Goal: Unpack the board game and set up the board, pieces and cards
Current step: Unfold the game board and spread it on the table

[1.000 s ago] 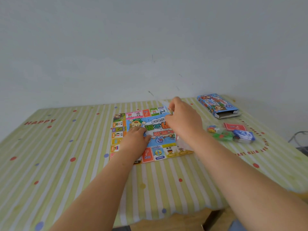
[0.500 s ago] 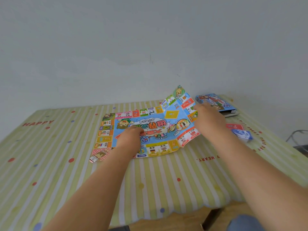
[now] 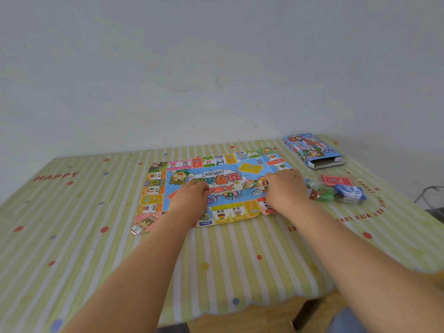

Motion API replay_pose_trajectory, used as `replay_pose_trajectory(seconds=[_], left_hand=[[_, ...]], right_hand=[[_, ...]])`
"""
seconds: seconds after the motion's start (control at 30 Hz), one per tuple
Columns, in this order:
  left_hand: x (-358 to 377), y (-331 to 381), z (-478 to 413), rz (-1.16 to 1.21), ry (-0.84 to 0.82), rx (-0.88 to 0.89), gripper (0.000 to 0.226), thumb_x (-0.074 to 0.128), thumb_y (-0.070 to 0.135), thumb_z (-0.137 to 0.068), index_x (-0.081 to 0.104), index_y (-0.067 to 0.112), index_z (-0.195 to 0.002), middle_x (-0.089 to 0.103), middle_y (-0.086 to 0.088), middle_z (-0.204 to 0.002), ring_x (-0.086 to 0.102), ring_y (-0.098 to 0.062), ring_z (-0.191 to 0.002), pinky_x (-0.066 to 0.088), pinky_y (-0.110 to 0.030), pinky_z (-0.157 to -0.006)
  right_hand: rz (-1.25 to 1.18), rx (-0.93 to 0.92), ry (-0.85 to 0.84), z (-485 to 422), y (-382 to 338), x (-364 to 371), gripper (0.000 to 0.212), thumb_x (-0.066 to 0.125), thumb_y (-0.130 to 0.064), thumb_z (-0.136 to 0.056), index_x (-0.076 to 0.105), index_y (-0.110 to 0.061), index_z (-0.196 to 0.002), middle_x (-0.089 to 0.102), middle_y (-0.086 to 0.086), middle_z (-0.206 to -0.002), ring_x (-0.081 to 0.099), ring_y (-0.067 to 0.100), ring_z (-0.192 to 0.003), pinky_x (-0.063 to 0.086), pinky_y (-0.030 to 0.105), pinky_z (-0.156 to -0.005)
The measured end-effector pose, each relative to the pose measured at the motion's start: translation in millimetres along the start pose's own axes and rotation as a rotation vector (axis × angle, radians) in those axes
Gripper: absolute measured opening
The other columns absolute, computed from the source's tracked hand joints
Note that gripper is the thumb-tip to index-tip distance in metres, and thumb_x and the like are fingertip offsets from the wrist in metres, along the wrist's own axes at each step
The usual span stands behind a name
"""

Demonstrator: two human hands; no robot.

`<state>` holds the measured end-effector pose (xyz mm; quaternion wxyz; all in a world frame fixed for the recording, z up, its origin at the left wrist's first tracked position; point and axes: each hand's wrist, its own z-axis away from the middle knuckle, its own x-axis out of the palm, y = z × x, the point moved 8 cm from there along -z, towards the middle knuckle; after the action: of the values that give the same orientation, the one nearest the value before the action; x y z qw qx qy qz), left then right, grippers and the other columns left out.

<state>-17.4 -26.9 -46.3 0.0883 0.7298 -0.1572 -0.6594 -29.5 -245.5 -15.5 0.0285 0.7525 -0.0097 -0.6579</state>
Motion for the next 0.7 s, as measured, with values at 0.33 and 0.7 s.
replay_pose_trajectory(seconds=[0.33,0.7], left_hand=[[-7,1,-3,-0.195,-0.104,-0.064,0.042,0.04,0.016,-0.098,0.05,0.033,-0.135,0.048,-0.001,-0.133,0.042,-0.024,-0.126,0.045,-0.039,-0.098],[-17,19,5,-0.436,-0.144,-0.022,0.04,0.049,0.005,-0.088,0.062,0.023,-0.122,0.057,-0.004,-0.119,0.059,-0.025,-0.104,0.048,-0.032,-0.07]], right_hand=[[-0.195,-0.186,0.01,14,-63,-8,0.032,0.049,-0.033,-0.094,0.06,-0.017,-0.12,0.062,0.004,-0.118,0.051,0.027,-0.114,0.039,0.04,-0.096],[-0.19,-0.128,-0.068,20,-86,3,0.043,0.041,-0.048,-0.097,0.057,-0.014,-0.118,0.054,0.008,-0.119,0.048,0.028,-0.114,0.041,0.04,-0.091]])
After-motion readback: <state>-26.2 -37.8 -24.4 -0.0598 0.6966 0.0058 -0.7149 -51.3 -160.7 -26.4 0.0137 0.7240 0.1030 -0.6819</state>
